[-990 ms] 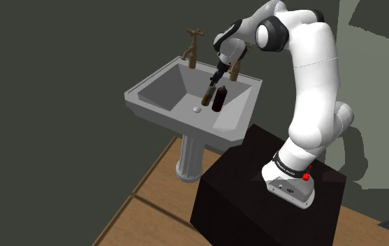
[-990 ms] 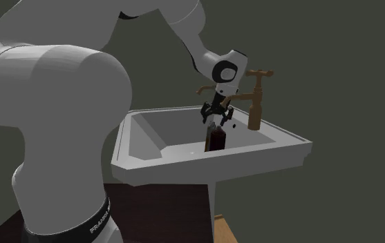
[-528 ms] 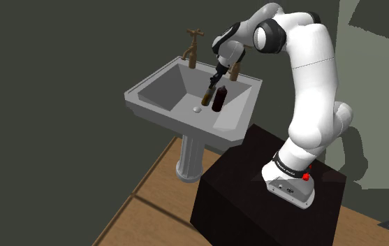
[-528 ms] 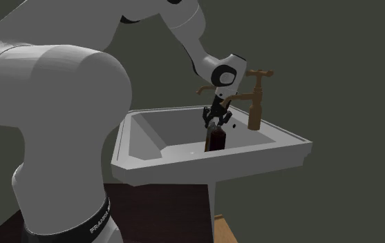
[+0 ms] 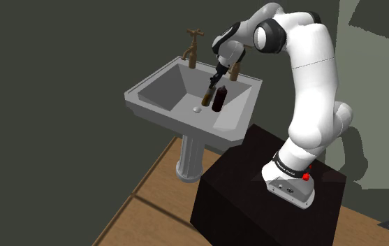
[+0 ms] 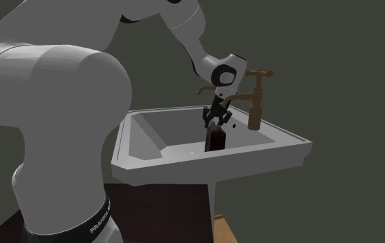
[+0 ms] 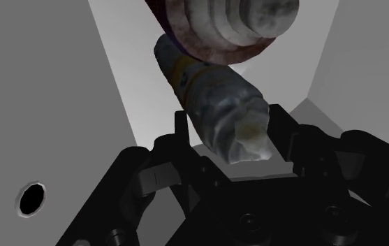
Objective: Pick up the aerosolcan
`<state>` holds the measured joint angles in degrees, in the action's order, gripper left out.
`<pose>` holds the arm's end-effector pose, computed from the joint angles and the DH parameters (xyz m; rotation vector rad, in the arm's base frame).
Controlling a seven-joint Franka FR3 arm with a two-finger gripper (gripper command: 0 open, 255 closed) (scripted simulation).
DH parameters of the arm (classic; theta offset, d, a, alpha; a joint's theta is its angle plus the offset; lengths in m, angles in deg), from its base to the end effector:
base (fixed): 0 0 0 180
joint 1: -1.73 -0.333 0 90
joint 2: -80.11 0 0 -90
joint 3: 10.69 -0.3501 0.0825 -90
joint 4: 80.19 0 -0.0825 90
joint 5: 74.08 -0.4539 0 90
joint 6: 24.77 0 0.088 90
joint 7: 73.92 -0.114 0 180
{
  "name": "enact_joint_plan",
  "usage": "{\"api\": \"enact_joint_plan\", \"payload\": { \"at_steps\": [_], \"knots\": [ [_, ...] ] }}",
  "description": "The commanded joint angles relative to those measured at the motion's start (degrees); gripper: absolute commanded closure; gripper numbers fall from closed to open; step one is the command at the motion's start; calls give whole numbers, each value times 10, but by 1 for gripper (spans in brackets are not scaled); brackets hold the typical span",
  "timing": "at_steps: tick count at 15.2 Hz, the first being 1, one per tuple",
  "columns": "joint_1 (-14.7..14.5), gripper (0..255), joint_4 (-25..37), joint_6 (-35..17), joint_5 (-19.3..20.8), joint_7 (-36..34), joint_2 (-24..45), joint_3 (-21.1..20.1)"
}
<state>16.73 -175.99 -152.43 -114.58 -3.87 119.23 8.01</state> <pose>0.6467 -0.3752 0.1903 -2.8515 -0.3381 -0.3258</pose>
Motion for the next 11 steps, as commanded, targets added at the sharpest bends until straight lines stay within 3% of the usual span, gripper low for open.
{"api": "enact_joint_plan", "payload": {
  "at_steps": [1, 11],
  "knots": [
    [-1, 255, -6, 5, 4, -5, -8, 4],
    [-12, 255, -5, 48, 33, -34, -56, 21]
  ]
}}
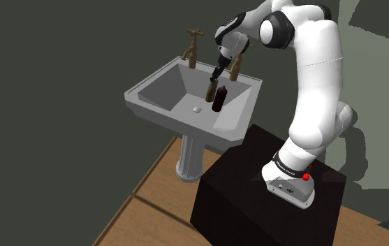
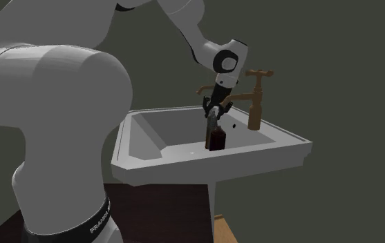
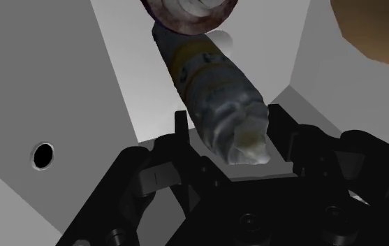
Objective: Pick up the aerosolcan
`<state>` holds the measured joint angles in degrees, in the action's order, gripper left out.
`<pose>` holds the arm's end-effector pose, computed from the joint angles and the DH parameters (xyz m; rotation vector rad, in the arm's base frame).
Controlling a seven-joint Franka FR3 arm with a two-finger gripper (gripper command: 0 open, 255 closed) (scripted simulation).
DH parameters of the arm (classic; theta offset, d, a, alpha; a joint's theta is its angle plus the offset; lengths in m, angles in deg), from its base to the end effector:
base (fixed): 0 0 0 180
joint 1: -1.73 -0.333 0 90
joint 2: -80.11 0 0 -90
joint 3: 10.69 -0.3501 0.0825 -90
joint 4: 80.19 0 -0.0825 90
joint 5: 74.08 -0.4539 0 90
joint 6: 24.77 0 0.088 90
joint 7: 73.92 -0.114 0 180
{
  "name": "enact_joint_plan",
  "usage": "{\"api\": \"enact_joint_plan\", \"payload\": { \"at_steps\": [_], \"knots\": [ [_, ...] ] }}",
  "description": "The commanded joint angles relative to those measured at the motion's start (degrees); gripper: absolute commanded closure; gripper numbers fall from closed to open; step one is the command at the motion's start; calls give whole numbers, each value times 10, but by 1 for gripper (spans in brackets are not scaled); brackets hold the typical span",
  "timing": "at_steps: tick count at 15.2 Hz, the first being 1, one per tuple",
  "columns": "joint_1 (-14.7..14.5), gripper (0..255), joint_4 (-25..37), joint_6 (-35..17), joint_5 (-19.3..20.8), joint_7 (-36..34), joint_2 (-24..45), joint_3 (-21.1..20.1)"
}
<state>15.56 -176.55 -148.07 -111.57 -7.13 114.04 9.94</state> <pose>0.6446 -0.3757 0.2489 -2.8503 -0.3288 -0.3164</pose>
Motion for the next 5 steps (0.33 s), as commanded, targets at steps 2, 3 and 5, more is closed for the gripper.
{"api": "enact_joint_plan", "payload": {
  "at_steps": [2, 3, 5],
  "knots": [
    [-2, 255, 3, 13, 8, -8, -13, 5],
    [-2, 255, 4, 18, 11, -11, -17, 6],
    [-2, 255, 4, 19, 11, -11, -17, 7]
  ]
}}
